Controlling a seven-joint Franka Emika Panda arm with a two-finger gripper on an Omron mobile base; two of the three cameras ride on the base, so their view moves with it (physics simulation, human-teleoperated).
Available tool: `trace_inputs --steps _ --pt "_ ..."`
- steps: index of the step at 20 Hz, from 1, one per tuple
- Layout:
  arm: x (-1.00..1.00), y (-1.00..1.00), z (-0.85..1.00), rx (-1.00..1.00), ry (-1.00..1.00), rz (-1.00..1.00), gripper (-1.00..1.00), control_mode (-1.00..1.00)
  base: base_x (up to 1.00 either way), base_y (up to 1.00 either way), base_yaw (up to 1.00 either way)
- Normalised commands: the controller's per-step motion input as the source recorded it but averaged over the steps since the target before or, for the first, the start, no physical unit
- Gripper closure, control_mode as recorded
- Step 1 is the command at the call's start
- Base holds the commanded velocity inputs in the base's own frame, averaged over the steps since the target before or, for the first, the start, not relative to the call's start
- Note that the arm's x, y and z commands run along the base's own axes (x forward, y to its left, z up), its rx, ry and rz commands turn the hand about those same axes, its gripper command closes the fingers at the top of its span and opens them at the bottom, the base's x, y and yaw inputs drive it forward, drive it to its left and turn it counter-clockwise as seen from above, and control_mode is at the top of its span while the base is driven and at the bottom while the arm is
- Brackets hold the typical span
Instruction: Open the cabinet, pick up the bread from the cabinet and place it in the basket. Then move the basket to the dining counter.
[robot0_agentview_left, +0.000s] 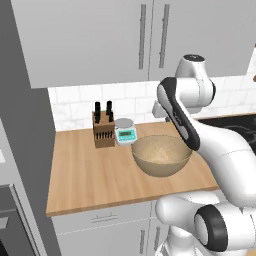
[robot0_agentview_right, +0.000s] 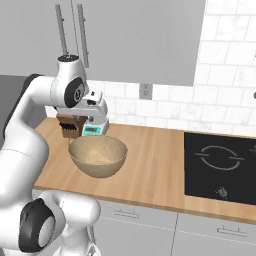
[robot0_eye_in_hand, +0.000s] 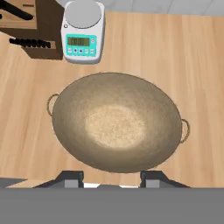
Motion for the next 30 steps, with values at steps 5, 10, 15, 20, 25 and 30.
trace_inputs --steps 5,10,15,20,25,30 --pt "-0.17 0.05 0.02 -0.02 -0.08 0.03 -1.0 -1.0 0.0 0.0 0.0" --pt "-0.33 0.1 0.26 -0.05 -0.4 0.0 -1.0 -1.0 0.0 0.0 0.0" --pt "0.01 0.04 0.9 0.11 -0.33 -0.1 -1.0 -1.0 0.0 0.0 0.0" --pt "0.25 0.01 1.0 0.07 -0.2 -0.07 -1.0 -1.0 0.0 0.0 0.0" --pt "0.42 0.01 1.0 0.07 -0.22 0.0 -1.0 -1.0 0.0 0.0 0.0" --pt "0.46 0.09 0.72 0.02 -0.05 0.0 -1.0 -1.0 0.0 0.0 0.0"
